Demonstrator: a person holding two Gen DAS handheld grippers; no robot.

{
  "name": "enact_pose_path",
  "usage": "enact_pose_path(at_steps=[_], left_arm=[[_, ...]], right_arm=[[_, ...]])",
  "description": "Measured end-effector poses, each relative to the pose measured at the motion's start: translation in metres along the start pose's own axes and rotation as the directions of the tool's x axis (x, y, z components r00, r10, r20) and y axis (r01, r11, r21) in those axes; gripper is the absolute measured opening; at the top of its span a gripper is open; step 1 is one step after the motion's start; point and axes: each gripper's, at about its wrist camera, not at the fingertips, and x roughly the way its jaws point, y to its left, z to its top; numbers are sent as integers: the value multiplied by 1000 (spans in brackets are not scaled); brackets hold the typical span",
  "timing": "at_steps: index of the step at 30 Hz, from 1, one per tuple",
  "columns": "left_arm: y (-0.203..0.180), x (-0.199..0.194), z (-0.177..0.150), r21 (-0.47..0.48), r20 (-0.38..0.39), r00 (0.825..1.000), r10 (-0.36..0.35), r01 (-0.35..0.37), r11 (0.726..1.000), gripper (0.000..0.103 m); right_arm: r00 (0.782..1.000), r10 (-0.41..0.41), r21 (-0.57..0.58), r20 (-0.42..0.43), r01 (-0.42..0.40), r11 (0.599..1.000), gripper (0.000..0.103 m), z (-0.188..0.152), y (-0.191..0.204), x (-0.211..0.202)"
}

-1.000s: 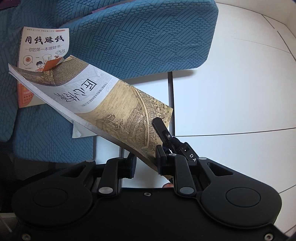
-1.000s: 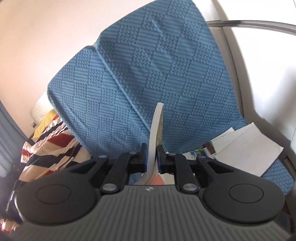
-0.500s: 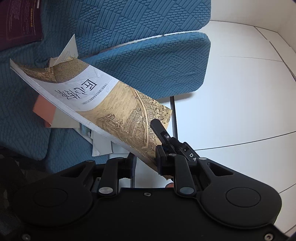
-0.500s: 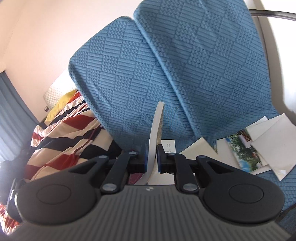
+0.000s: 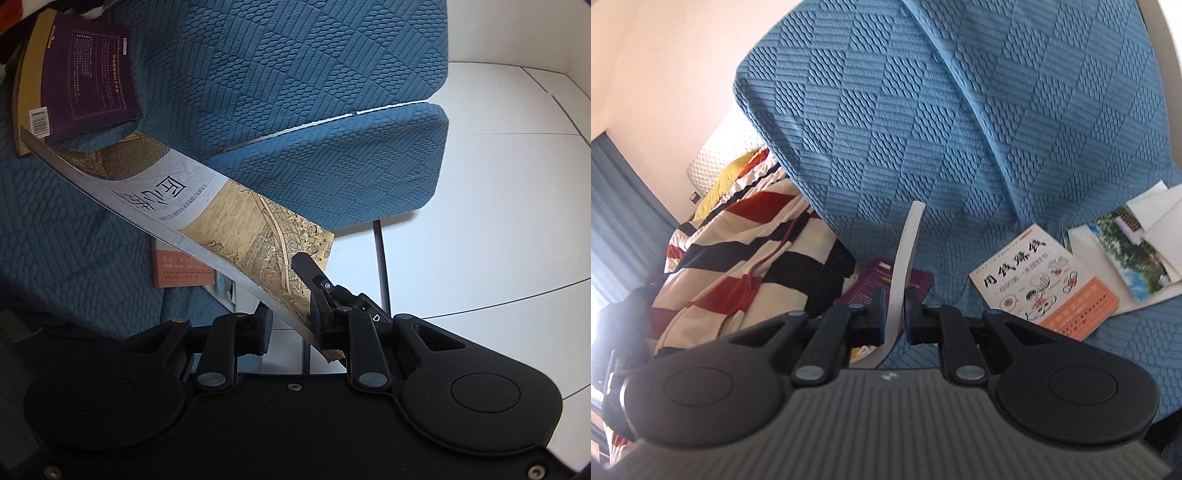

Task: Organize objects
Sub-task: 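Lift the tan book with the right tool and carry it toward the purple book, then lower the tan book flat beside the purple book and open the right tool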

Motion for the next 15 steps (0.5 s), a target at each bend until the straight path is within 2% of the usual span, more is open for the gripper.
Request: enact_pose_path(at_steps=[6, 8, 15], left_arm=[[32, 15, -2, -17, -6, 996, 85, -85, 996, 20], [41, 19, -5, -33, -13, 996, 93, -93, 995, 20], [57, 21, -19, -53, -21, 990, 137, -138, 989, 20]], right_arm=[[998, -50, -33, -43, 49, 998, 14, -22, -14, 24], [996, -77, -48, -48, 74, 996, 14, -33, -18, 31], [995, -64, 23, -77, 66, 998, 15, -61, -44, 28]])
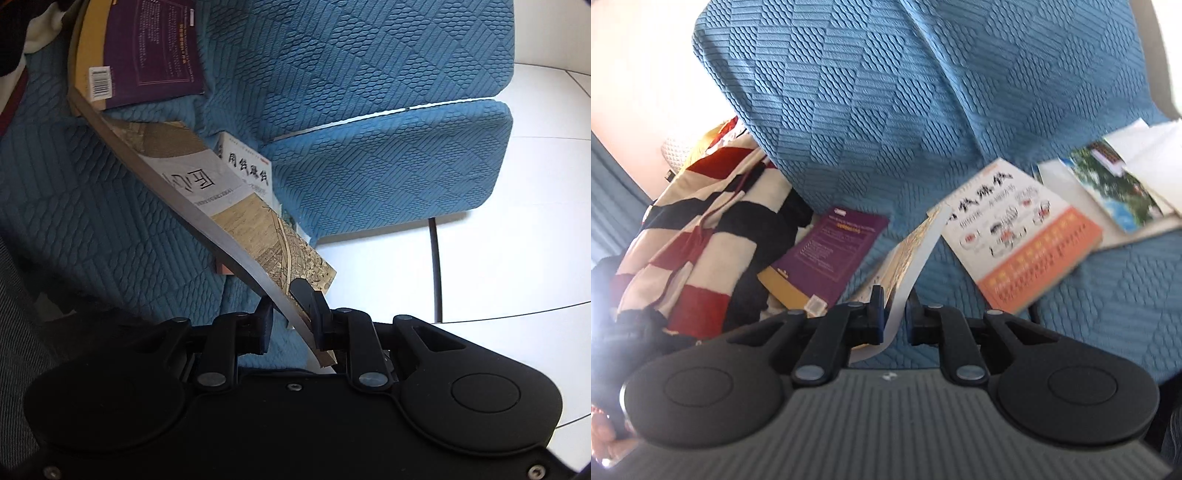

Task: Organize objects
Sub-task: 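Lower the tan book flat beside the purple book and open the right tool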

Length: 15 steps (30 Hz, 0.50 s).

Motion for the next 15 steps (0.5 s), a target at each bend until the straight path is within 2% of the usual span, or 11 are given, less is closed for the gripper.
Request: enact_pose_path(at_steps=[4, 9, 15], left_arm=[[-1, 4, -7, 4, -11, 997, 78, -78, 997, 19], [-1, 13, -17, 14, -22, 983, 181, -180, 984, 19], [5, 24, -25, 19, -43, 961, 273, -273, 962, 19]], right_arm=[[1000, 26, 38, -17, -26, 999, 15, -14, -14, 1], [997, 42, 70, -59, -38, 997, 17, -25, -27, 5], [986, 24, 84, -166, -11, 996, 31, -33, -40, 13]])
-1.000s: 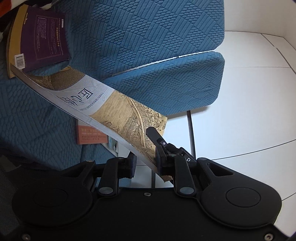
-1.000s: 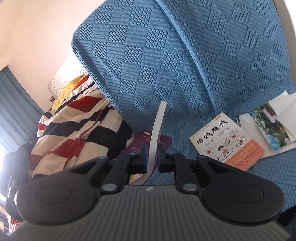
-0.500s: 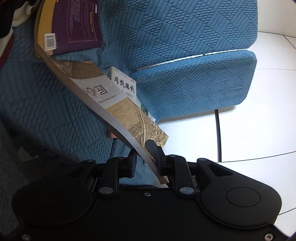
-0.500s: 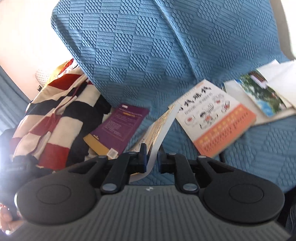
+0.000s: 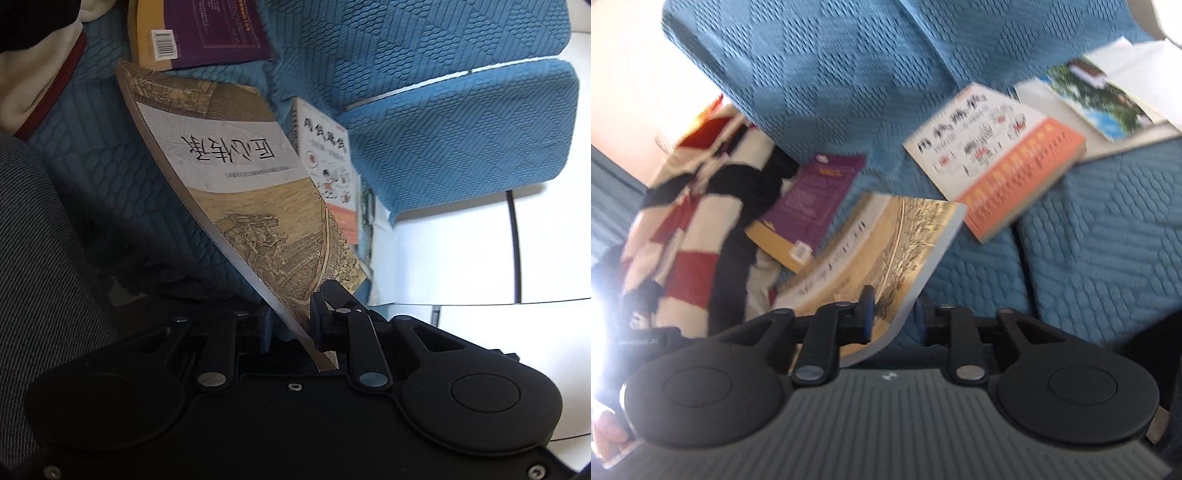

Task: Organize objects
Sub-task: 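Lower the tan book flat beside the purple book and open the right tool, then raise the open right tool away from the placed tan book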

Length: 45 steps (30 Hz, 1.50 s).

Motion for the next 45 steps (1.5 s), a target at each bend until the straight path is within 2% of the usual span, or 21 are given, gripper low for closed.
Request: enact_pose_path(at_steps=[1, 3, 5, 7, 9, 10, 15, 20, 25, 28, 32, 33, 38, 45], left_arm=[[-1, 1, -2, 6, -3, 1000, 19, -19, 1000, 19], [-3, 0, -4, 28, 6, 997, 82, -83, 996, 27], [-4, -4, -5, 49, 16, 990, 143, -144, 988, 31], [-4, -8, -2, 60, 43, 986, 158, -161, 985, 32], [-4, -8, 4, 66, 68, 981, 181, -185, 981, 39], [-4, -7, 8, 65, 81, 976, 204, -210, 976, 39], [5, 6, 25, 64, 125, 927, 354, -363, 930, 40], [17, 22, 37, 64, 147, 908, 392, -404, 913, 40], [20, 32, 40, 74, 184, 894, 409, -428, 901, 42], [18, 33, 41, 95, 203, 883, 423, -448, 889, 42], [17, 33, 43, 112, 211, 867, 451, -480, 870, 42], [19, 34, 43, 107, 205, 865, 457, -484, 868, 41], [25, 31, 45, 91, 208, 881, 424, -450, 889, 43], [32, 29, 47, 89, 214, 903, 374, -399, 913, 46]], right_arm=[[1000, -7, -8, -22, 7, 1000, 33, -2, -2, 0], [998, -18, -28, -57, 16, 999, 42, -4, -7, -1], [996, -47, -59, -75, 43, 997, 44, -6, -12, -4], [995, -67, -79, -70, 61, 995, 45, -5, -17, -8], [995, -80, -88, -61, 75, 993, 50, -2, -24, -10], [995, -88, -96, -53, 82, 992, 57, 0, -27, -9], [991, -128, -185, -34, 120, 975, 58, 17, -29, 8], [989, -142, -307, -47, 121, 944, 56, 33, -19, 38], [985, -153, -445, -79, 103, 890, 56, 37, -3, 68], [984, -162, -488, -79, 104, 867, 56, 40, 1, 80], [986, -135, -531, -99, 63, 845, 56, 43, 6, 91], [986, -134, -538, -99, 60, 841, 56, 44, 6, 93], [978, -181, -556, -108, 91, 826, 55, 45, 8, 108], [976, -185, -543, -116, 94, 835, 56, 45, 8, 110]])
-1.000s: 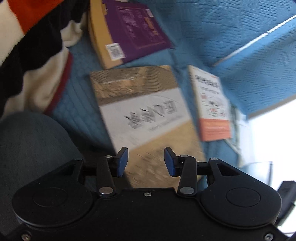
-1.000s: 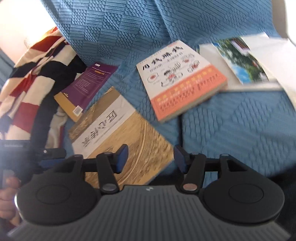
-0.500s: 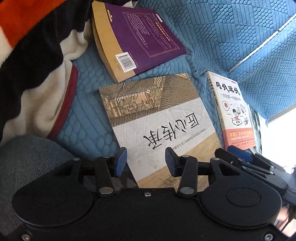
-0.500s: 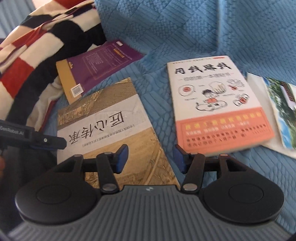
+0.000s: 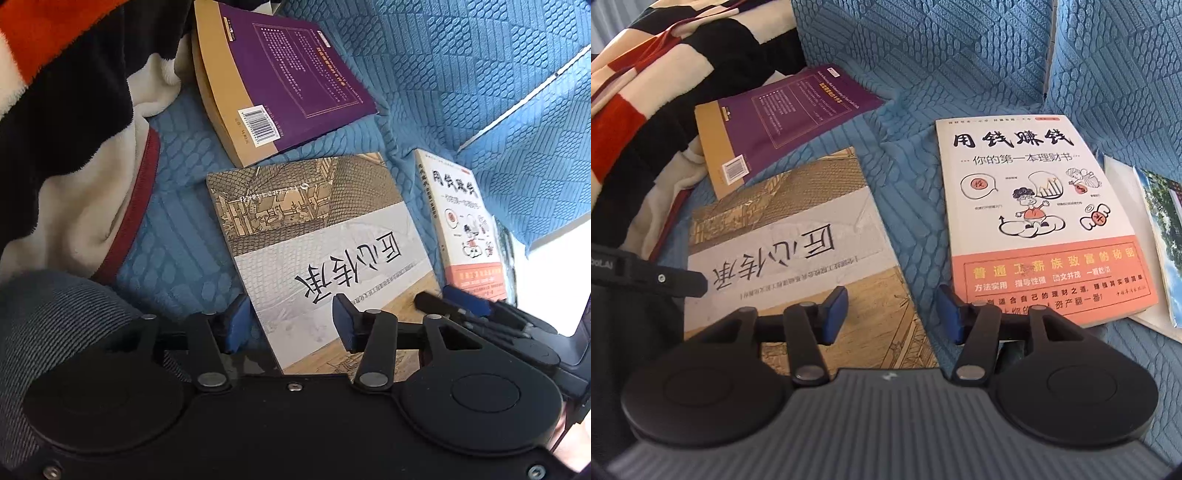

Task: Organize objects
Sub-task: 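Raise the open right tool away from the placed tan book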

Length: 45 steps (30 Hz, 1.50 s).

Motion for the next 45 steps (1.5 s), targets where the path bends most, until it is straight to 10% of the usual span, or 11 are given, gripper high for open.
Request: enact_pose_path(at_steps=[8, 10, 12, 15, 25, 45], left_arm=[[4, -4, 6, 43, 14, 995, -97, 96, 994, 46], [1, -6, 7, 54, 13, 986, -167, 166, 985, 45], [-3, -5, 10, 69, 6, 981, -195, 194, 979, 43], [-5, -1, 15, 76, -10, 987, -163, 163, 984, 40], [-9, 12, 4, 110, -32, 996, -81, 84, 990, 38], [-20, 9, 16, 165, 35, 994, -103, 96, 982, 37]], right_arm=[[996, 86, 40, -3, -86, 996, 56, -3, -9, -11], [979, 205, 81, 2, -204, 976, 27, -4, -11, -17], [954, 299, 135, 10, -298, 945, 26, -8, -8, -20], [994, 108, 4, 16, -108, 994, 30, -13, 17, -24], [998, -37, 19, 49, 36, 999, 46, -12, -3, -21], [999, 43, 49, 12, -43, 998, 59, -31, -3, -26]])
